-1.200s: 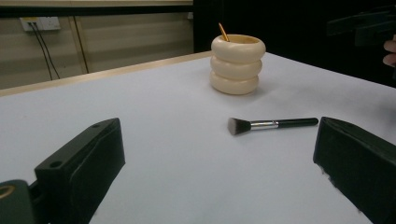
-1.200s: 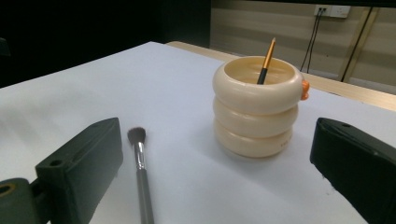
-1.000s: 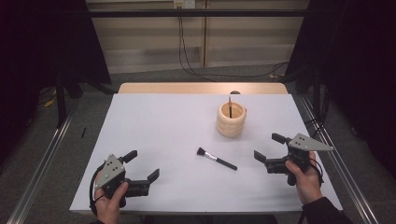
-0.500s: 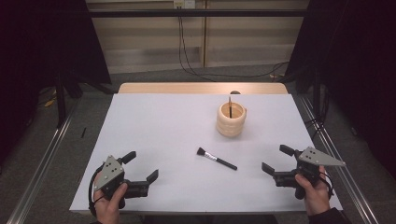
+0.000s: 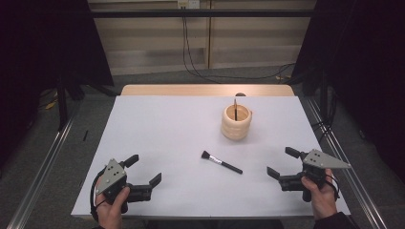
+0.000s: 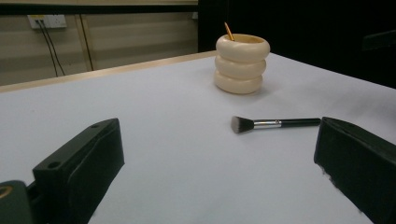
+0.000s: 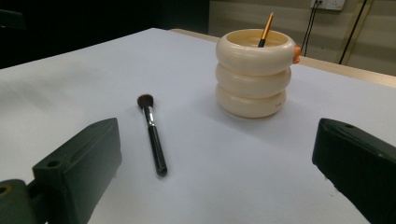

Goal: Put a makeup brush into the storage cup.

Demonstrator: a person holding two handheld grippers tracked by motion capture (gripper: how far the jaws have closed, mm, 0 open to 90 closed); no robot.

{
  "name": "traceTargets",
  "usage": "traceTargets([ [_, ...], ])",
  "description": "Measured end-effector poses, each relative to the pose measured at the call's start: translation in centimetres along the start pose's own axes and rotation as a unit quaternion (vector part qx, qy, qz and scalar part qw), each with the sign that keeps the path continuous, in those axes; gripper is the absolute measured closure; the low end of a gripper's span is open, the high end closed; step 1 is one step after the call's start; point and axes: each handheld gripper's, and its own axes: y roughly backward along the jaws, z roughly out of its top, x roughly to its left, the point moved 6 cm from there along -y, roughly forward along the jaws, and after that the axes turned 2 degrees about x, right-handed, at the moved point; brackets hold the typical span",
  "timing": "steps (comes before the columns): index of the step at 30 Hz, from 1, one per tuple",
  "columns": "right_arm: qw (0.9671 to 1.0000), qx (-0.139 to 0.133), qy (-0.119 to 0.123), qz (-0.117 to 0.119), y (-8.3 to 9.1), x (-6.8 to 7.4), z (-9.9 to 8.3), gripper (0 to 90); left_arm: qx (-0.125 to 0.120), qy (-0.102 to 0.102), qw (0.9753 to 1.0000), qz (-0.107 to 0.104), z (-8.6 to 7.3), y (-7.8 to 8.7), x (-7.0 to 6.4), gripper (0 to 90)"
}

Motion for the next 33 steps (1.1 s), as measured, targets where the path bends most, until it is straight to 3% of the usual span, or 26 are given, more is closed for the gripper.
traceTargets([
  [6, 0.9997, 0.007, 0.001, 0.021, -0.7, 0.5, 0.1, 0.7, -0.002, -0.005, 1.0, -0.008, 0.2, 0.0, -0.5, 1.4],
  [15, 0.9986, 0.034, 0.012, 0.038, -2.4, 1.2, 0.5, 2.7, -0.001, -0.004, 1.0, -0.001, 0.2, 0.1, -0.4, 1.4],
  [19, 0.9971, 0.041, 0.017, 0.061, -3.3, 1.8, 0.7, 6.1, -0.002, -0.003, 1.0, -0.001, 0.2, 0.0, -0.4, 1.4],
  [24, 0.9968, 0.048, 0.014, 0.062, -4.1, 1.8, 1.1, 11.9, -0.002, -0.002, 1.0, -0.004, 0.1, 0.0, -0.4, 1.4],
  [28, 0.994, 0.069, 0.011, 0.084, -5.0, 2.2, 1.3, 11.5, -0.001, -0.002, 1.0, 0.001, 0.1, 0.1, -0.2, 1.4],
  [33, 0.9927, 0.072, 0.011, 0.097, -5.9, 2.4, 1.6, 13.6, -0.001, 0.0, 1.0, 0.003, 0.1, 0.1, -0.2, 1.4],
])
